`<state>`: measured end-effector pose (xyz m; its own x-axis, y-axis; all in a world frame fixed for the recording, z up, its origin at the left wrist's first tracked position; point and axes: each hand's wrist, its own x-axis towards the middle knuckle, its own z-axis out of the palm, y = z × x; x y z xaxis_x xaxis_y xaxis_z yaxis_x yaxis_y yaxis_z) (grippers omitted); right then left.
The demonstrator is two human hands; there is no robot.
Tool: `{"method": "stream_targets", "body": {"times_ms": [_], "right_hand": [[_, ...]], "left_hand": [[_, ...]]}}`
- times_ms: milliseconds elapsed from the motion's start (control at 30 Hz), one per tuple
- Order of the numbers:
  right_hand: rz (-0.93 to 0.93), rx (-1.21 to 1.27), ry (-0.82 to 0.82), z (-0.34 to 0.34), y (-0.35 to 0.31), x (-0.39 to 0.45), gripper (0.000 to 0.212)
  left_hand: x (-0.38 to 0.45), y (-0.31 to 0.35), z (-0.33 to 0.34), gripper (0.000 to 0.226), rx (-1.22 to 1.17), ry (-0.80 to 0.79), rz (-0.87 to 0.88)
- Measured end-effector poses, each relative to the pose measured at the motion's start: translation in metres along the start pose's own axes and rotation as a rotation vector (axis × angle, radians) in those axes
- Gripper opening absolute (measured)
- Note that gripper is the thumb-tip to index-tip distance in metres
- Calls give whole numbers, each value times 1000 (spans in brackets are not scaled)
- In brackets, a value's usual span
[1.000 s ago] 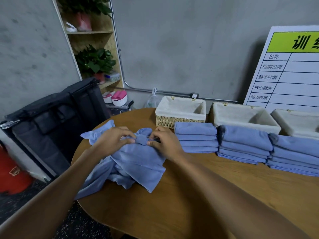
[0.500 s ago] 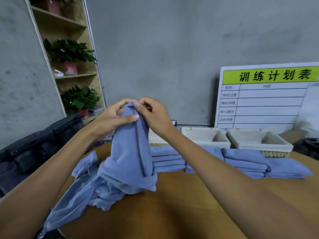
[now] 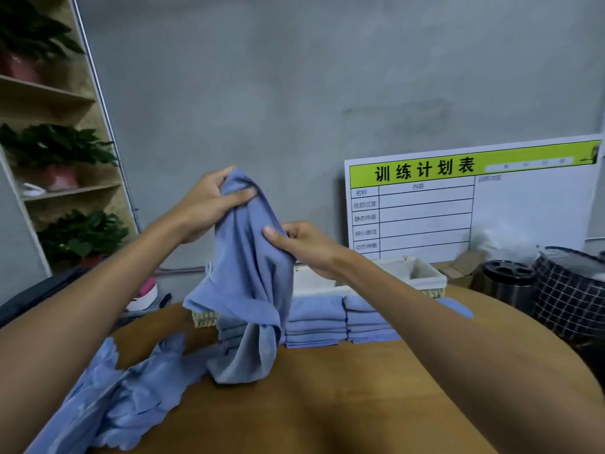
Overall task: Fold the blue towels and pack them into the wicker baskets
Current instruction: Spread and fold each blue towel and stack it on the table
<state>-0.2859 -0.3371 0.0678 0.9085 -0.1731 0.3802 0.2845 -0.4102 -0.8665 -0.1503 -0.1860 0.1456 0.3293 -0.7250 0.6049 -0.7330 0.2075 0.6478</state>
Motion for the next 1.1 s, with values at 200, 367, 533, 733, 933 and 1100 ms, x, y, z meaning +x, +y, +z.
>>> {"method": "stream_targets", "body": {"times_ms": [200, 367, 533, 733, 933, 1100], "right_hand": [[98, 98, 73, -45, -1, -28, 31], [204, -19, 154, -75, 27, -57, 38], [244, -102, 90, -92, 50, -78, 59], [303, -230, -53, -104, 54, -101, 36], [269, -149, 200, -110, 64, -97, 50], [357, -101, 106, -103, 80, -105, 54]], "left_hand": [[32, 2, -3, 55, 365, 132, 103], [31, -3, -18, 69, 919, 100, 142], [17, -40, -19, 70, 882, 75, 65], [1, -62, -19, 67, 750, 83, 38], [3, -63, -18, 61, 727, 78, 73], [11, -59, -36, 61, 803, 174, 47]]}}
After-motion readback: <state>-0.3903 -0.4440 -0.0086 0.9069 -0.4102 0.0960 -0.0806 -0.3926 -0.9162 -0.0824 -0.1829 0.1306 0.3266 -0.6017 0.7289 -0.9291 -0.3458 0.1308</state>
